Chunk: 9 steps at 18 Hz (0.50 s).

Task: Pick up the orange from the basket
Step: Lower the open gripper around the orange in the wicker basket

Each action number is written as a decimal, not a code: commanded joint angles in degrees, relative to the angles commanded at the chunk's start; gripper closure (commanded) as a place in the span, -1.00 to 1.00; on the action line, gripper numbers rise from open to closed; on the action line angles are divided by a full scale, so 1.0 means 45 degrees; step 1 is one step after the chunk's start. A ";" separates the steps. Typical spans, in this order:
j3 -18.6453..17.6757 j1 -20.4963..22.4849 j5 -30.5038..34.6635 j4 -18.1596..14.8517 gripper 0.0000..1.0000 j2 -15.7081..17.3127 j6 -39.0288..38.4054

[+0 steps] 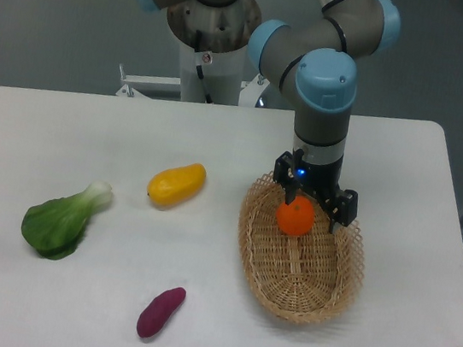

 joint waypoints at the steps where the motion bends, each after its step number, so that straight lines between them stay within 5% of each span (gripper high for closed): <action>1: -0.0078 0.0000 0.0000 0.0019 -1.00 -0.0019 0.0000; 9: -0.0371 0.0039 0.0058 0.0020 -1.00 -0.0020 -0.0058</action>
